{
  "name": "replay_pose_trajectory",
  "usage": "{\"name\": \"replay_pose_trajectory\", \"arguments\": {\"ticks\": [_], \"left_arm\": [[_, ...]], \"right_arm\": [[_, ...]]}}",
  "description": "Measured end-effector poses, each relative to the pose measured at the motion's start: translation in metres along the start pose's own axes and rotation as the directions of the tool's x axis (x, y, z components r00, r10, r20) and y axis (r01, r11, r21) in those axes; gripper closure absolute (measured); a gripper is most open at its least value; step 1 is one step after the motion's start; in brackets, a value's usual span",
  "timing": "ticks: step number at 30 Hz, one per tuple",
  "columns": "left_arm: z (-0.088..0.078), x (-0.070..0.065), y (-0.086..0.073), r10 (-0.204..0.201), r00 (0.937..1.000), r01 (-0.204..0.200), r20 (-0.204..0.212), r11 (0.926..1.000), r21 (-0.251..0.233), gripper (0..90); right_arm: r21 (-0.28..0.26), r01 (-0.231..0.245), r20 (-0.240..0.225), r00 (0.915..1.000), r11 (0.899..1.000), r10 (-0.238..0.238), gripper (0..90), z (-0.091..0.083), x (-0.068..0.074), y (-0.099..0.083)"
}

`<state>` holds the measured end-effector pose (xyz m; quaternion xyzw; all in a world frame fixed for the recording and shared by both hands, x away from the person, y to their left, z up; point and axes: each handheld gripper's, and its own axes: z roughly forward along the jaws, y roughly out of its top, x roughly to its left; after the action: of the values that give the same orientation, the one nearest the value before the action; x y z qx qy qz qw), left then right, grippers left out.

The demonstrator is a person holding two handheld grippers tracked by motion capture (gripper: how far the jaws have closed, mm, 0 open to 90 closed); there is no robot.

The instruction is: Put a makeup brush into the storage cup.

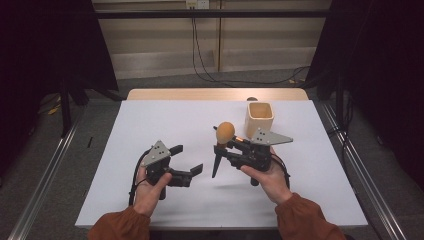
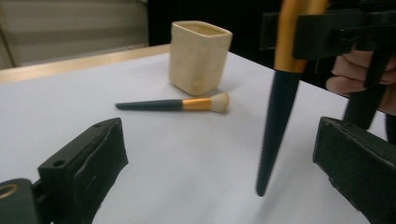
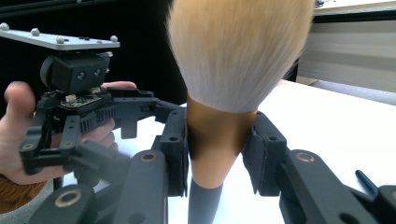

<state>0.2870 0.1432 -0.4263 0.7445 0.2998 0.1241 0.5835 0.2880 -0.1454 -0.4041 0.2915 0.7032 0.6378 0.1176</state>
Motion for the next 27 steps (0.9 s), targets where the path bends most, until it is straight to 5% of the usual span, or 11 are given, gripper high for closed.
{"name": "replay_pose_trajectory", "arguments": {"ticks": [8,27], "left_arm": [[-0.010,0.010,-0.002,0.019,0.9974,-0.021,-0.070,0.9993,-0.032,1.9],[-0.046,0.023,-0.008,0.041,0.9939,-0.046,-0.103,0.9981,-0.042,2.2]], "right_arm": [[-0.004,-0.005,0.027,0.9996,1.000,0.005,64.0,-0.009,-0.007,0.002],[-0.036,0.018,0.133,0.9911,0.999,-0.013,64.0,-0.037,-0.033,0.020]]}}
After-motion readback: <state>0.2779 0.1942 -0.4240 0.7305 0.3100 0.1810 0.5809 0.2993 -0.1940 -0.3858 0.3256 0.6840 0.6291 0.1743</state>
